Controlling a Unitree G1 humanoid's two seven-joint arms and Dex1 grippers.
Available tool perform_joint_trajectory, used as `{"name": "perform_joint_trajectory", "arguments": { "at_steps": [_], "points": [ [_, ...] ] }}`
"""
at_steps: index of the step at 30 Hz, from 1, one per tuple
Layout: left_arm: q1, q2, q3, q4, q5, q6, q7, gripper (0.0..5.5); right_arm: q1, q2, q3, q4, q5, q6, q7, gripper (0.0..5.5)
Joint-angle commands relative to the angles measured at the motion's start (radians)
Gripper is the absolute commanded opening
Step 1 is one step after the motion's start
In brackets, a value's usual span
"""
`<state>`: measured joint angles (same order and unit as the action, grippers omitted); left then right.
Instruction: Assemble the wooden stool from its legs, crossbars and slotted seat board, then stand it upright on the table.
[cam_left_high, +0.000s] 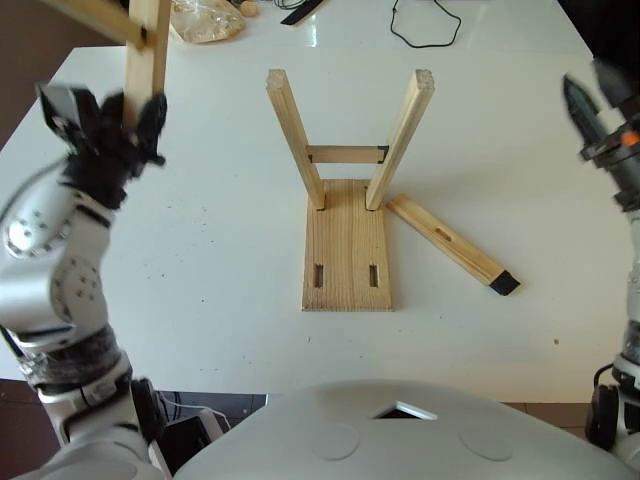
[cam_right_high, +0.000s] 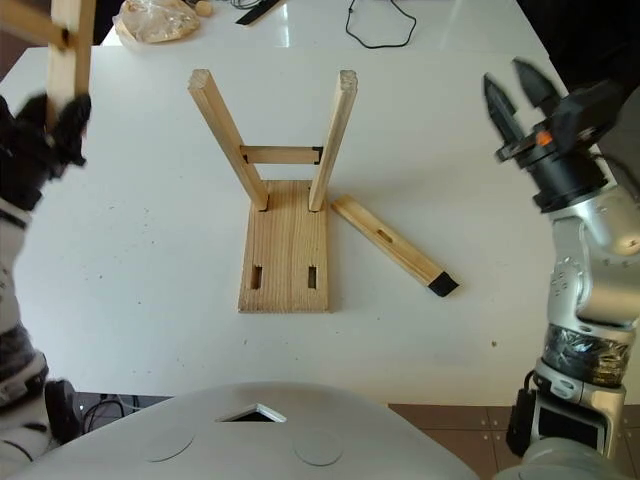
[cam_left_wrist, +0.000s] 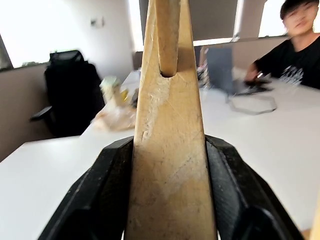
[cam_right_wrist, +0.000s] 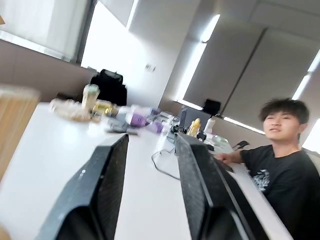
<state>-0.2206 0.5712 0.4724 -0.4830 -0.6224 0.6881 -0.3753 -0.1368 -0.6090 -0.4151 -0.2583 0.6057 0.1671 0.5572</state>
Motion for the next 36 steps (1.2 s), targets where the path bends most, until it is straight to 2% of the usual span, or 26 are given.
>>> {"name": "perform_joint_trajectory", "arguments": {
  "at_steps": [1,5,9,12,16,26,36],
  "points": [
    [-0.176,0.076,0.001,-0.075,-0.341,0.132,-0.099,2.03,-0.133,-0.051,-0.062,-0.104,0.41,0.252,-0.016,1.68],
    [-0.29,0.082,-0.036,-0.119,-0.699,0.184,-0.061,2.03,-0.208,-0.078,-0.017,-0.199,0.689,0.379,0.01,1.68],
    [-0.341,0.107,-0.086,-0.132,-0.969,0.176,0.007,2.03,-0.292,-0.081,0.064,-0.21,0.776,0.451,0.019,1.68],
    [-0.348,0.131,-0.127,-0.137,-1.083,0.16,0.05,2.03,-0.313,-0.08,0.104,-0.226,0.847,0.5,0.047,2.18],
    [-0.288,0.157,-0.193,-0.199,-1.087,0.17,0.024,2.03,-0.331,-0.084,0.145,-0.256,0.894,0.545,0.111,2.73],
    [-0.207,0.204,-0.245,-0.234,-0.99,0.147,-0.078,2.03,-0.41,-0.077,0.208,-0.273,0.96,0.589,0.155,2.73],
    [-0.155,0.231,-0.286,-0.238,-0.889,0.143,-0.141,2.03,-0.427,-0.1,0.232,-0.262,0.888,0.614,0.218,2.73]
  ]
}}
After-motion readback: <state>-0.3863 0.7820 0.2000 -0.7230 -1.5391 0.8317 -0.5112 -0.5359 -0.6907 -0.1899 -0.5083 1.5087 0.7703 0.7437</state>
